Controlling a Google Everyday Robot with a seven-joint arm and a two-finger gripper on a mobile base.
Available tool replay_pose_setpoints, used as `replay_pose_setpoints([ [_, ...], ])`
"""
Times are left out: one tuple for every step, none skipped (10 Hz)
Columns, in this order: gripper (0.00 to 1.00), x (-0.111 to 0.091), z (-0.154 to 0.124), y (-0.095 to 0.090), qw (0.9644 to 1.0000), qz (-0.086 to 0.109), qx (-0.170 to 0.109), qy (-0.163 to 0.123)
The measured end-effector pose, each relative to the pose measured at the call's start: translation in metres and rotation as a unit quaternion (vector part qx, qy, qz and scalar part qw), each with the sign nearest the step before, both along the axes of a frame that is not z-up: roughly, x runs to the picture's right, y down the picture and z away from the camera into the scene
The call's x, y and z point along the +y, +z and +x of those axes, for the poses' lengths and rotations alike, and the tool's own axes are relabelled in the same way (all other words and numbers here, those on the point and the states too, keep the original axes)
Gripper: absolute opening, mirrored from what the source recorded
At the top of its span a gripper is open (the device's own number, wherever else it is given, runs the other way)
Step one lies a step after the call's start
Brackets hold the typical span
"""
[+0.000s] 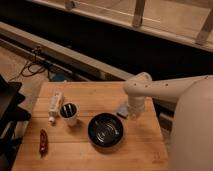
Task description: Push the ceramic bowl across the table
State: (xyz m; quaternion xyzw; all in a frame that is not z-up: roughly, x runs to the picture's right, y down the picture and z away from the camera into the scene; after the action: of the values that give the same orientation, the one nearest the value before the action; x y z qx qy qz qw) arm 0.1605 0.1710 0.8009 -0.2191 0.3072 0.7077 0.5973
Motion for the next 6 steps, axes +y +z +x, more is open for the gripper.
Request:
replay_pose_setpoints([
  [0.01, 0.008, -0.003, 0.009, 1.0000, -0.009, 0.004, 0.001],
  [0.01, 0.012, -0.002, 0.011, 0.9998, -0.016, 0.010, 0.002],
  [0.01, 0.014, -0.001, 0.011, 0.9997, -0.022, 0.014, 0.004],
  [0.01, 0.017, -0.004, 0.015, 0.9993, -0.032, 0.017, 0.006],
  [0.01, 0.021, -0.007, 0.019, 0.9990, -0.042, 0.018, 0.004],
  [0.01, 0.022, -0.008, 0.020, 0.9987, -0.047, 0.020, 0.003],
])
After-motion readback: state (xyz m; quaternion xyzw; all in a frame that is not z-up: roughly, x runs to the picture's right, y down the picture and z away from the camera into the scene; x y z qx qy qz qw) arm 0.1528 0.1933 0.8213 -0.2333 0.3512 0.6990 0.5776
